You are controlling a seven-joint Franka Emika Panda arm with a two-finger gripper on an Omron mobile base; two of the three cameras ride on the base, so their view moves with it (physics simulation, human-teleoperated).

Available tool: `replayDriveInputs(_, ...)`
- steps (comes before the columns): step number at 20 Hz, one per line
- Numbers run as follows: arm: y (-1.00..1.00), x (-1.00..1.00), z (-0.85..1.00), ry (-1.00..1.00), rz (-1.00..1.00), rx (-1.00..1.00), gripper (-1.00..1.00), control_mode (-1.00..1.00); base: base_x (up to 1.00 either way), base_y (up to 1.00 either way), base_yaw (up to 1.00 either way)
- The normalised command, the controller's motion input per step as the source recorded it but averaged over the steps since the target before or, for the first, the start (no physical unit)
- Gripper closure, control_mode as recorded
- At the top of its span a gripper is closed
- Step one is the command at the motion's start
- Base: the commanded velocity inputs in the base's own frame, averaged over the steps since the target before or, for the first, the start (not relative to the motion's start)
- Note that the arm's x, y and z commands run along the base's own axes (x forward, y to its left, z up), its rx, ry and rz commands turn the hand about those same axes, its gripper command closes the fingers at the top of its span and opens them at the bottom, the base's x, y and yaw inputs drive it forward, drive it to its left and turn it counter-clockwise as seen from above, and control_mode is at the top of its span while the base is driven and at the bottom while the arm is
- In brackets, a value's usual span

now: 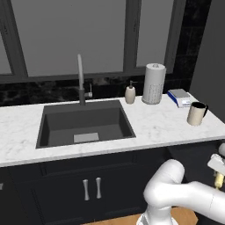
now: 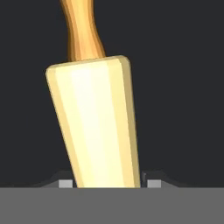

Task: Pick the rolling pin from the drawer and place it on the counter.

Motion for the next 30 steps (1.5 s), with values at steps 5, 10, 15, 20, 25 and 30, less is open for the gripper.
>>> replayDriveInputs(5,-0.01,-0.20,0.94,-0.07,-0.04,0.10,1.00,-1.00,0.00,0.00,0.00)
replayDriveInputs(10,0.22,0.53,1.00,-0.06,-0.17,0.03,1.00,-1.00,0.00,0.00,0.00)
replayDriveInputs(15,0.50,0.97,1.00,-0.01,-0.24,0.00,1.00,-1.00,0.00,0.00,0.00)
replayDriveInputs(20,0.86,1.00,1.00,0.00,-0.24,-0.03,1.00,-1.00,0.00,0.00,0.00)
replayDriveInputs(25,1.00,0.92,0.82,0.00,-0.21,-0.05,1.00,-1.00,0.00,0.00,0.00)
replayDriveInputs(30,0.93,0.13,0.11,0.00,-0.10,-0.08,1.00,-1.00,0.00,0.00,0.00)
